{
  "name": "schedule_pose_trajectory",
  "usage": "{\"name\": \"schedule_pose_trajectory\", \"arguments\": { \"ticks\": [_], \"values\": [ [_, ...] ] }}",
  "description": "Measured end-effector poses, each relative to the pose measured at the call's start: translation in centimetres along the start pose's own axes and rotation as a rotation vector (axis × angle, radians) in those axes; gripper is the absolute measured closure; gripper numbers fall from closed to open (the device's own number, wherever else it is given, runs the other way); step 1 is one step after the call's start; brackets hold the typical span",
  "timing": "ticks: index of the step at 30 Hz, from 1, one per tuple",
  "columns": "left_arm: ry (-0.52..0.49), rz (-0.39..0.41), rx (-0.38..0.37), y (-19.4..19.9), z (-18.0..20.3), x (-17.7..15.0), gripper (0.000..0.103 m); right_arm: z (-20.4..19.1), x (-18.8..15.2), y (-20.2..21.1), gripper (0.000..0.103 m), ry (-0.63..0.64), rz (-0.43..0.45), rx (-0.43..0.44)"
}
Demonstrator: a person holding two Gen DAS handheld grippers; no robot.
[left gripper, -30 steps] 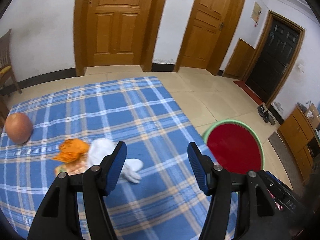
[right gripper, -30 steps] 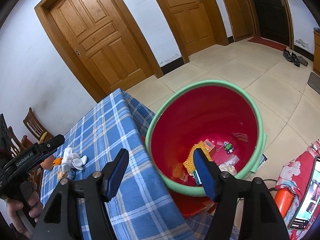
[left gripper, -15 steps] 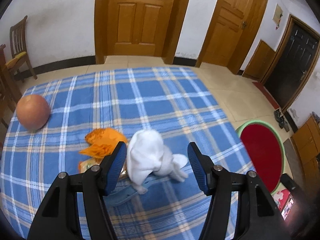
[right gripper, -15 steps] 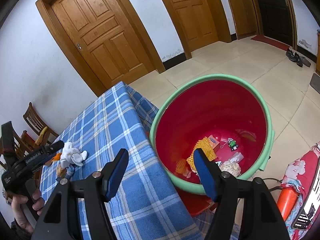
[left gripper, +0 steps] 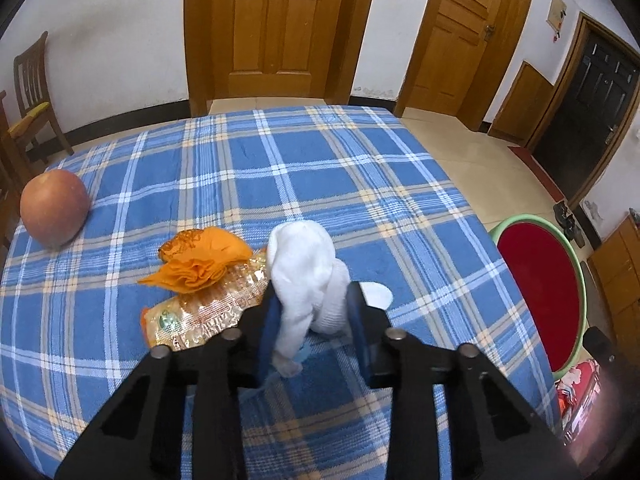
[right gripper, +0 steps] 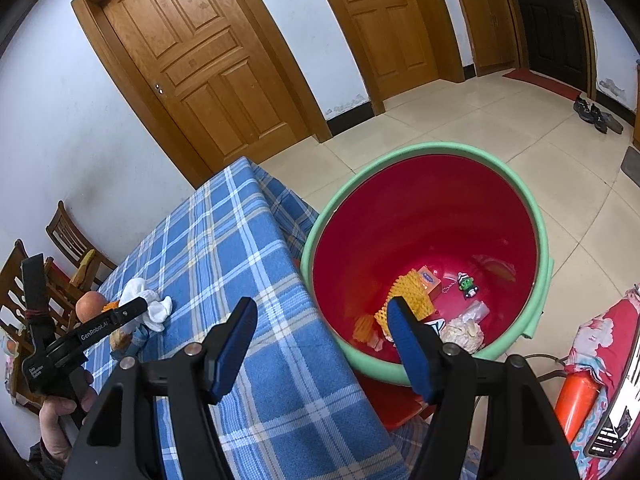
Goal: Collect trash
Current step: 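Grasp the white cloth with the left gripper, then grasp the blue plastic handle with the right gripper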
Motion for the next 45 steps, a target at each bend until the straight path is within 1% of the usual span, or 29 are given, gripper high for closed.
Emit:
{"name": "schedule_pose_trajectory", "arguments": {
  "ticks": [3, 14, 25, 31, 40, 45],
  "values": [
    [0.011, 0.009, -0.016, 0.3, 0.0, 0.1, 0.078, -0.1, -0.2, 0.0, 0.033, 0.004, 0.001, 0.002],
    [0.048, 0.099, -0.043, 4.8, -0.7, -0.1, 0.078, -1.9, -1.3, 0.5, 0.033, 0.039, -0.003, 0.022],
    [0.106, 0.146, -0.022, 8.5, -3.5, -1.8, 0.078, -4.8, -3.2, 0.8, 0.032, 0.087, -0.025, 0.057],
    [0.146, 0.170, -0.036, 10.0, -5.1, -2.7, 0.078, -6.6, -4.4, 0.8, 0.032, 0.121, -0.041, 0.071],
    [0.202, 0.185, -0.001, 11.8, -8.1, -4.9, 0.078, -9.4, -6.4, 0.4, 0.032, 0.181, -0.078, 0.098],
    [0.233, 0.187, 0.024, 12.4, -9.9, -5.9, 0.078, -11.9, -7.8, -0.2, 0.032, 0.238, -0.105, 0.118]
  ]
}}
Point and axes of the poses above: each gripper's, at about its wrist camera, not at the fingertips, and y roughly against the way its jaws point, z to its right, x to its top, the point moved 8 cm from there along -y, roughly the way its jaws point, and after that the axes turned 14 degrees about -y, right-handed, at the moved point
